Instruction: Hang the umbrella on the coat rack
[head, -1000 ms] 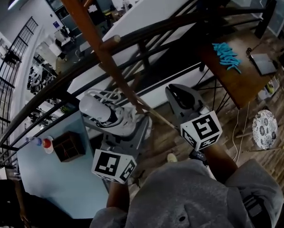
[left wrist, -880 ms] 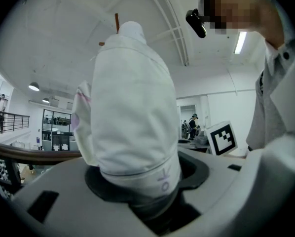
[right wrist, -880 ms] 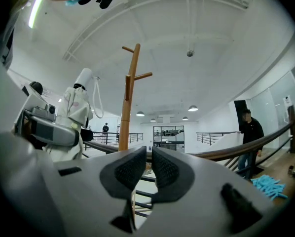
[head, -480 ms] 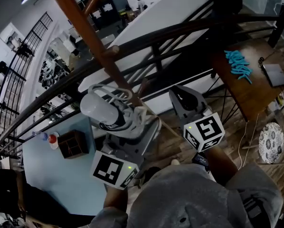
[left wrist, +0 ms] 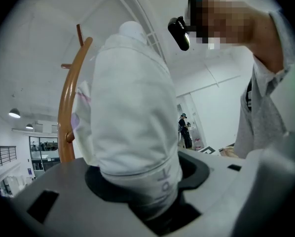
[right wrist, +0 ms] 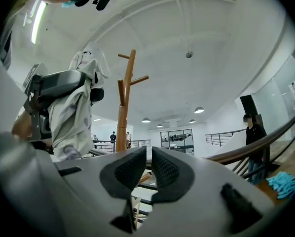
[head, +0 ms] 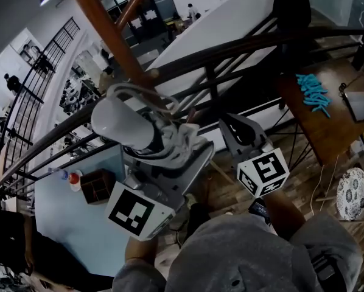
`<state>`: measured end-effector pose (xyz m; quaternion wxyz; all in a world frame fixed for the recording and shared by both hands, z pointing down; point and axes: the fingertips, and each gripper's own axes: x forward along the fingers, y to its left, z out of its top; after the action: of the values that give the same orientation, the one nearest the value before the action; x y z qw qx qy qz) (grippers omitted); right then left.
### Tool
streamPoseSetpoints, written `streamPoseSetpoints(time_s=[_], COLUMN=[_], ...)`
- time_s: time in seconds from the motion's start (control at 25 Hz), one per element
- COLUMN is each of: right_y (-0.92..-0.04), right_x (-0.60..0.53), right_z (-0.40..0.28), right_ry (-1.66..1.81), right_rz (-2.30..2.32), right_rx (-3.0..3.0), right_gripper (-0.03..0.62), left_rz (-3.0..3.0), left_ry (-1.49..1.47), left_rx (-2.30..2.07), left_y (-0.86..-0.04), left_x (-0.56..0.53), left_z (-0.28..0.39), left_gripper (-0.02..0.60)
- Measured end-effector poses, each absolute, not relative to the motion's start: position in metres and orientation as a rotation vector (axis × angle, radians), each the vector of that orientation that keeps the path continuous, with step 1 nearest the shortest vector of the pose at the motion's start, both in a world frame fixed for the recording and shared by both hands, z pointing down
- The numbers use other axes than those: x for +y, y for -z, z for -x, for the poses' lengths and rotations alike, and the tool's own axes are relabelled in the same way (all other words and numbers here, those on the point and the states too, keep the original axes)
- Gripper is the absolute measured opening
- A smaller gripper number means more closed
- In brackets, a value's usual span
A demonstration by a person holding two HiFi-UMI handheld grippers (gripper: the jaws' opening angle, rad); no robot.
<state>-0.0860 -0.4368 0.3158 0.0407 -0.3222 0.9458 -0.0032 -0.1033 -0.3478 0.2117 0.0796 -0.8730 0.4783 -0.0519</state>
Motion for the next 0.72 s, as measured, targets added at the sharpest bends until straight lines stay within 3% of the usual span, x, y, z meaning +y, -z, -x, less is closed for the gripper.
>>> streamPoseSetpoints(time_s=[0.72], right_y=[-0.315], right_x=[-0.453], right_z=[0.104], right_ry=[0.059], right_rz=[0.994], right_rx=[2.88], right_gripper=[0.046], left_rz=[2.621], left_ry=[0.14], left_rx=[1.409], left_y=[-0.195], left_x=[-0.384], left_z=[0.135], left_gripper=[0.244])
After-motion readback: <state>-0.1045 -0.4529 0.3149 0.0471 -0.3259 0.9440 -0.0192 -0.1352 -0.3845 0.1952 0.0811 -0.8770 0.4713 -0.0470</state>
